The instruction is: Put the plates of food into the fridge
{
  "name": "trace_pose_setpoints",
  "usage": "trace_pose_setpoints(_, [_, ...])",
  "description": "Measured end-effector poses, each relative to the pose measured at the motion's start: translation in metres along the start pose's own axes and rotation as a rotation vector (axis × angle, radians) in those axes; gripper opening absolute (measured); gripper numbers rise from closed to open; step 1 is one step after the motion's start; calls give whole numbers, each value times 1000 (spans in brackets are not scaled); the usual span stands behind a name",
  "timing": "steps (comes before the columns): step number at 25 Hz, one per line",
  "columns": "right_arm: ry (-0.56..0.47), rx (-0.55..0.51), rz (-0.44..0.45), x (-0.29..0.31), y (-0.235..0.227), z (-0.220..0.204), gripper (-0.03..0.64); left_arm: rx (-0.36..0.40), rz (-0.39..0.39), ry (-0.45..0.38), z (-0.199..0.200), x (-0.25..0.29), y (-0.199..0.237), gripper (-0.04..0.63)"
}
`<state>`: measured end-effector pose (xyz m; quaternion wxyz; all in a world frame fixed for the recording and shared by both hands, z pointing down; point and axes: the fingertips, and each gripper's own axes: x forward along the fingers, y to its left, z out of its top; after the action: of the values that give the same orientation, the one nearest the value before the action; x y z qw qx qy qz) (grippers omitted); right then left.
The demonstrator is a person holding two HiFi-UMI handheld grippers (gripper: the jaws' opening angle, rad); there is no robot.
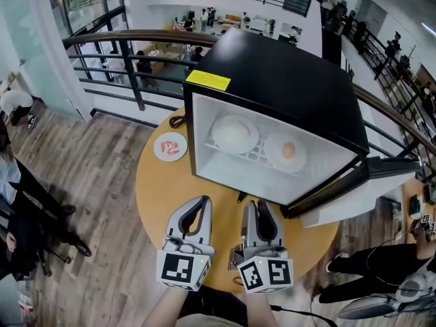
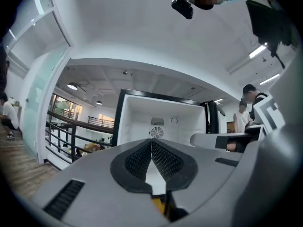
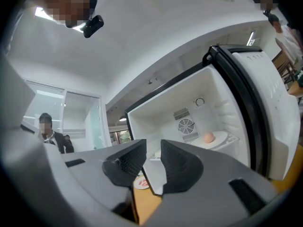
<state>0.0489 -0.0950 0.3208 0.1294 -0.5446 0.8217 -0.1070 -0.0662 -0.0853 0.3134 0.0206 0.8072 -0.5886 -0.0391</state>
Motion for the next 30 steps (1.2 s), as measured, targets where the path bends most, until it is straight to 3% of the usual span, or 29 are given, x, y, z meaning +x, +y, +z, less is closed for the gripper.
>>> trace_pose_setpoints(7, [80,68,199,22,55,-34,101,-9,252,40,-17,-57,80,8])
trace_pose_setpoints(12, [160,-34,298,34,87,-60,103,-68,420,127,-48,-103,145,8])
trace_pose_setpoints(17, [265,-21,262,51,86,-93,103,-176,505,201,-78,-128,199,8])
trace_pose_setpoints(22, [453,154,179,71,80,-155,103,-334,460,274,-110,-110,239,8])
trace_pose_setpoints(27, [521,360,136,118,105,-208,103,-381,373,344,-132,-61,284,8])
trace_pose_setpoints(30, [536,410,83,155,119,-235,103,-409,278,411,-147,-23,310,9])
